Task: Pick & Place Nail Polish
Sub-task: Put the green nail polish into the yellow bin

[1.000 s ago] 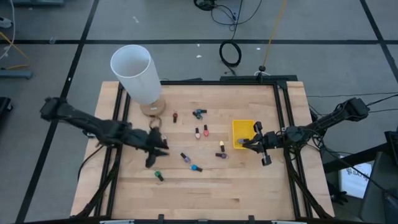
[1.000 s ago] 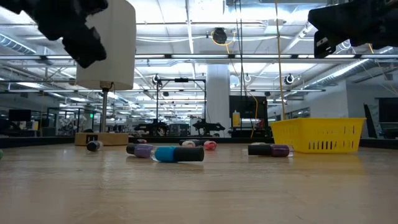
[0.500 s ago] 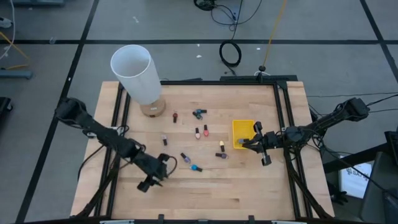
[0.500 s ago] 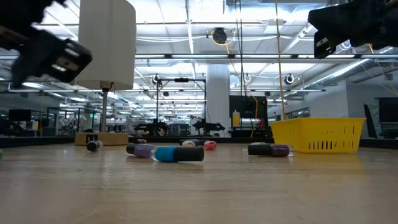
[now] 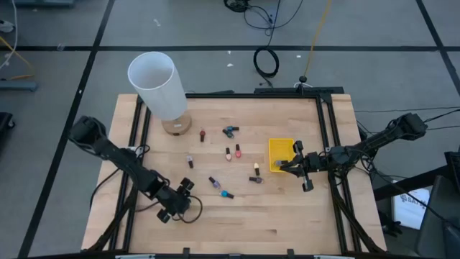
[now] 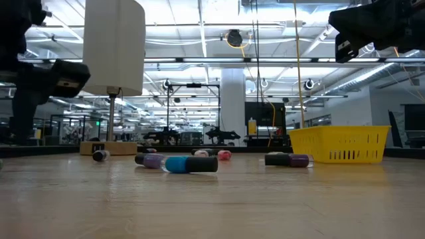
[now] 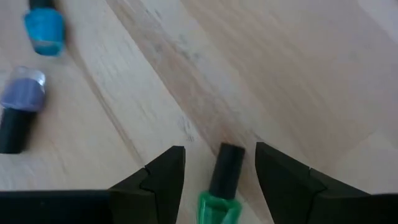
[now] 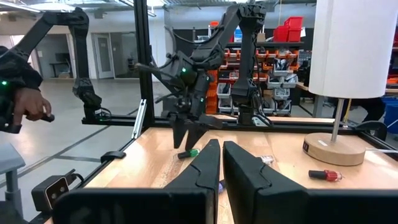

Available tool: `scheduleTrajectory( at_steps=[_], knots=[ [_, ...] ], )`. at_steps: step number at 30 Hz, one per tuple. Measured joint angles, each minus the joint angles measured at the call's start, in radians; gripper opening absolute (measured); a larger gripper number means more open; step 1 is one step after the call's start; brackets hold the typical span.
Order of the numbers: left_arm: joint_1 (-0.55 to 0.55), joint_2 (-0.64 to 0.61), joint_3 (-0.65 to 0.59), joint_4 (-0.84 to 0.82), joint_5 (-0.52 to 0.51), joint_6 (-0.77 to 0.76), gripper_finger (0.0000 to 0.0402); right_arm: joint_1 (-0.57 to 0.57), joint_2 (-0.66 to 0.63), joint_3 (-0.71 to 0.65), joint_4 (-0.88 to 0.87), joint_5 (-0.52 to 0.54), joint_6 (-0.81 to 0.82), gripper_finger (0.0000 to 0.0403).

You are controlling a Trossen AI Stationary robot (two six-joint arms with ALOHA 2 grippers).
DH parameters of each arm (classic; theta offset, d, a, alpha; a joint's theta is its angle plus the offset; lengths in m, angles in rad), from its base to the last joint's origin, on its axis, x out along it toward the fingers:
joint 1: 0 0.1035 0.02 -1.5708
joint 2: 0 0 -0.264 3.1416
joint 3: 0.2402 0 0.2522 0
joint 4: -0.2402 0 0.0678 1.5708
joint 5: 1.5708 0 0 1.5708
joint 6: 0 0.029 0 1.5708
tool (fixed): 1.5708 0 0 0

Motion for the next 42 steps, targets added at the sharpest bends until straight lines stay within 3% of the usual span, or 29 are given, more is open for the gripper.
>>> scheduleTrajectory(
  at_steps=[13, 34, 42],
  knots=[
    [0.007, 0.094, 0.005, -0.060, 0.035, -0.020, 0.0191, 0.000, 0.000, 0.000, -0.006, 0.000, 0.006, 0.0011],
    [0.121, 0.101, 0.002, -0.147, 0.002, -0.393, 0.0191, 0.000, 0.000, 0.000, -0.016, 0.000, 0.014, 0.0010],
    [0.123, 0.102, 0.001, -0.170, -0.001, -0.465, 0.0191, 0.000, 0.000, 0.000, -0.016, 0.000, 0.013, 0.0011]
  ],
)
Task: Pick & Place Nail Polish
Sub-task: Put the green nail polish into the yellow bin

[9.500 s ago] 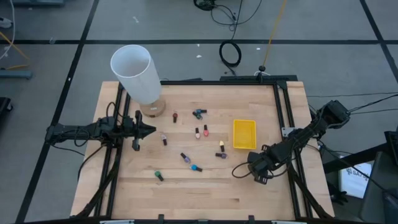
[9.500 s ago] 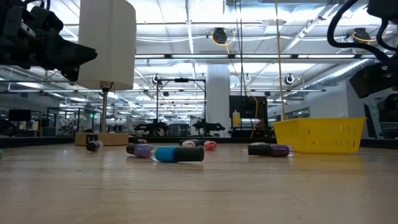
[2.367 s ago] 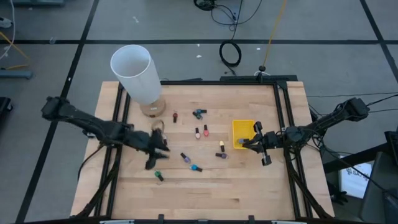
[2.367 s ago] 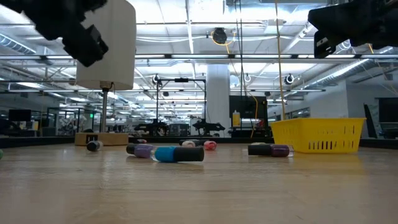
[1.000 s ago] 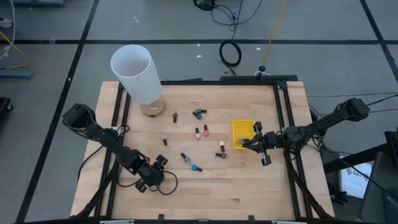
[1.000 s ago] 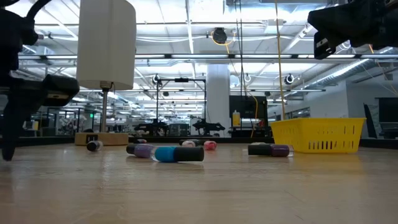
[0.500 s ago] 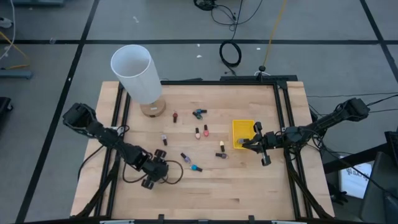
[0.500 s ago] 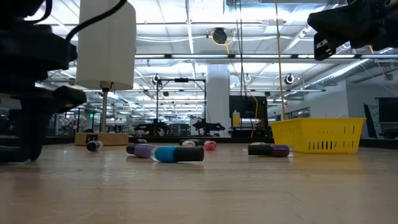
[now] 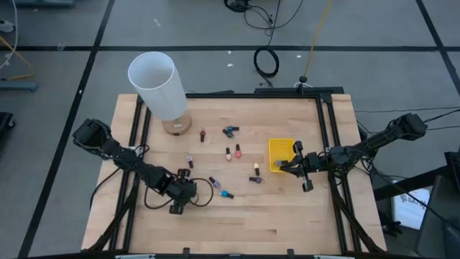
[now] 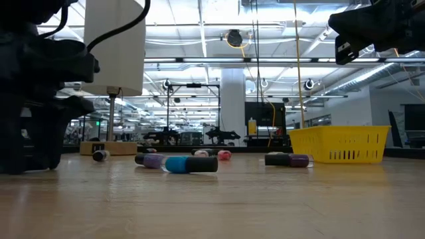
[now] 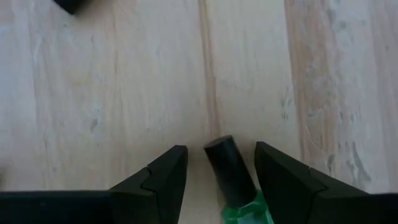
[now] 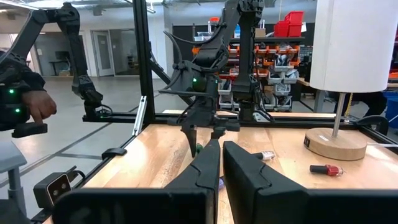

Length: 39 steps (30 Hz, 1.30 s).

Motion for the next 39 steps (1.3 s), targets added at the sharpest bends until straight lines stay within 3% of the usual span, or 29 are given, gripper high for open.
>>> scheduleTrajectory(
  at_steps=[5, 13, 27, 39],
  knots=[
    [0.000, 0.000, 0.000, -0.003, -0.002, -0.046, 0.0162, 0.000, 0.000, 0.000, -0.006, 0.000, 0.000, 0.0010],
    [0.004, -0.001, 0.000, -0.006, 0.011, -0.077, 0.0034, 0.000, 0.000, 0.000, -0.006, 0.000, 0.000, 0.0008],
    [0.037, -0.074, 0.011, -0.020, 0.020, -0.064, 0.0034, 0.000, 0.000, 0.000, -0.006, 0.000, 0.000, 0.0008],
    [0.090, -0.270, 0.064, 0.056, -0.119, 0.008, 0.0034, 0.000, 0.000, 0.000, -0.005, 0.000, 0.000, 0.0008]
  ],
)
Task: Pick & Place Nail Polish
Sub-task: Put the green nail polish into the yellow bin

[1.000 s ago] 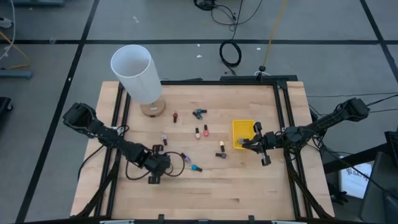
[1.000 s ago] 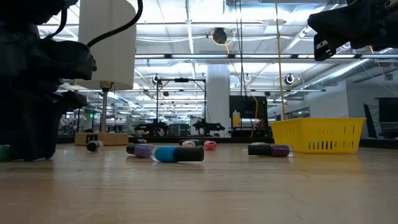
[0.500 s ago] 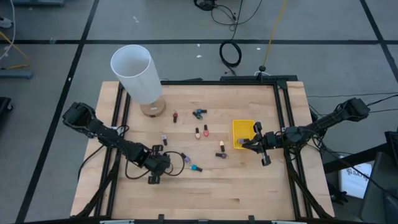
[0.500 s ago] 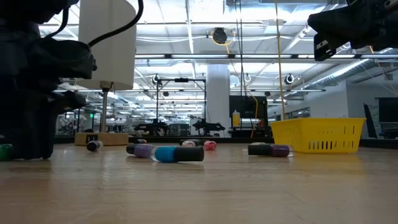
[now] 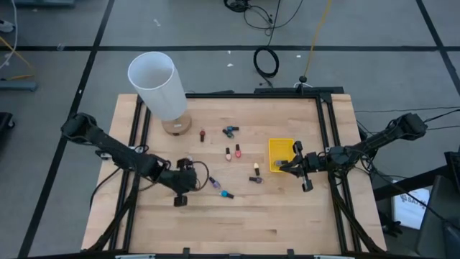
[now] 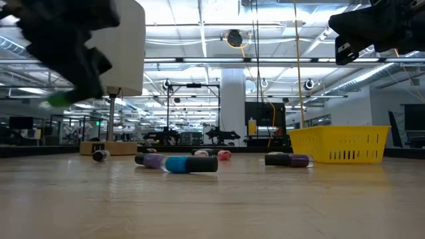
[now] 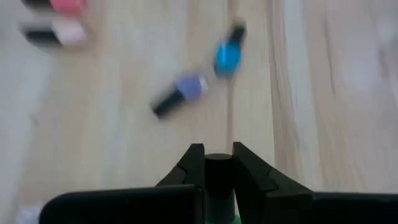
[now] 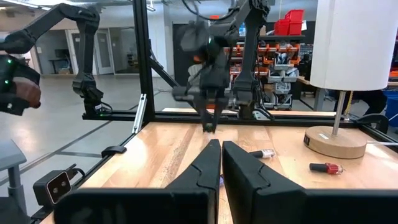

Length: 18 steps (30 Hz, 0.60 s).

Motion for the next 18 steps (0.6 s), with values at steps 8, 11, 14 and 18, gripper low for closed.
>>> scheduleTrajectory(
  at_steps=[8, 11, 14, 18],
  knots=[
    [0.062, -0.052, 0.000, 0.253, -0.093, 0.221, 0.0034, 0.000, 0.000, 0.000, 0.001, 0.000, 0.000, 0.0008],
    [0.098, -0.054, 0.000, 0.417, -0.104, 0.353, 0.0034, 0.000, 0.000, 0.000, 0.015, 0.012, -0.001, 0.0008],
    [0.153, -0.053, 0.000, 0.561, -0.103, 0.462, 0.0034, 0.000, 0.000, 0.000, 0.022, 0.071, -0.002, 0.0008],
    [0.240, -0.053, 0.000, 0.711, -0.055, 0.546, 0.0034, 0.000, 0.003, 0.000, 0.023, 0.156, -0.006, 0.0008]
  ],
)
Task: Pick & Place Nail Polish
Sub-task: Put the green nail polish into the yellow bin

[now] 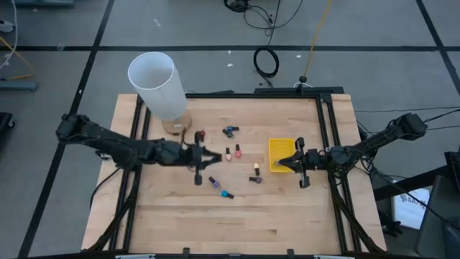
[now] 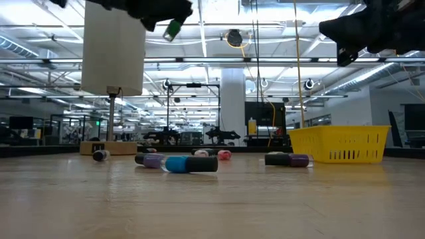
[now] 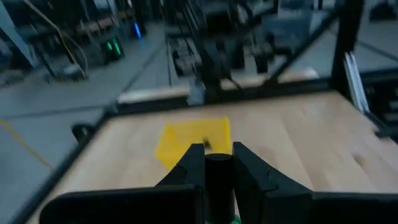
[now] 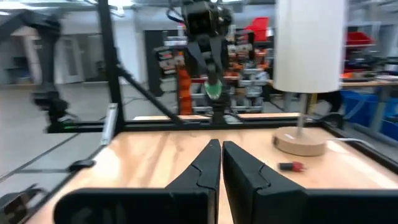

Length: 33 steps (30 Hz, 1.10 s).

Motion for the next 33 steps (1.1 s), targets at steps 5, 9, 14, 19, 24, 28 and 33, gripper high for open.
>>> scheduleTrajectory(
  at_steps=[5, 9, 14, 19, 24, 28, 33],
  knots=[
    [0.111, 0.041, 0.002, 0.195, 0.147, 0.013, 0.0034, -0.037, 0.016, 0.000, 0.000, 0.025, -0.003, 0.0008],
    [0.164, 0.135, 0.001, 0.391, 0.247, 0.036, 0.0034, -0.086, 0.032, 0.000, -0.004, 0.024, -0.002, 0.0009],
    [0.216, 0.293, 0.027, 0.575, 0.291, 0.028, 0.0034, -0.156, 0.073, 0.000, 0.001, 0.024, 0.033, 0.0014],
    [0.236, 0.437, 0.160, 0.589, 0.362, 0.023, 0.0034, -0.220, 0.143, 0.000, 0.024, -0.015, 0.043, 0.0067],
    [0.247, 0.539, 0.290, 0.588, 0.467, 0.022, 0.0034, -0.271, 0.221, 0.001, 0.153, -0.082, 0.077, 0.0157],
    [0.259, 0.599, 0.354, 0.589, 0.500, 0.020, 0.0034, -0.292, 0.278, 0.004, 0.235, -0.085, 0.088, 0.0218],
    [0.279, 0.652, 0.395, 0.585, 0.506, -0.004, 0.0034, -0.300, 0.335, 0.056, 0.242, -0.087, 0.068, 0.0253]
  ],
)
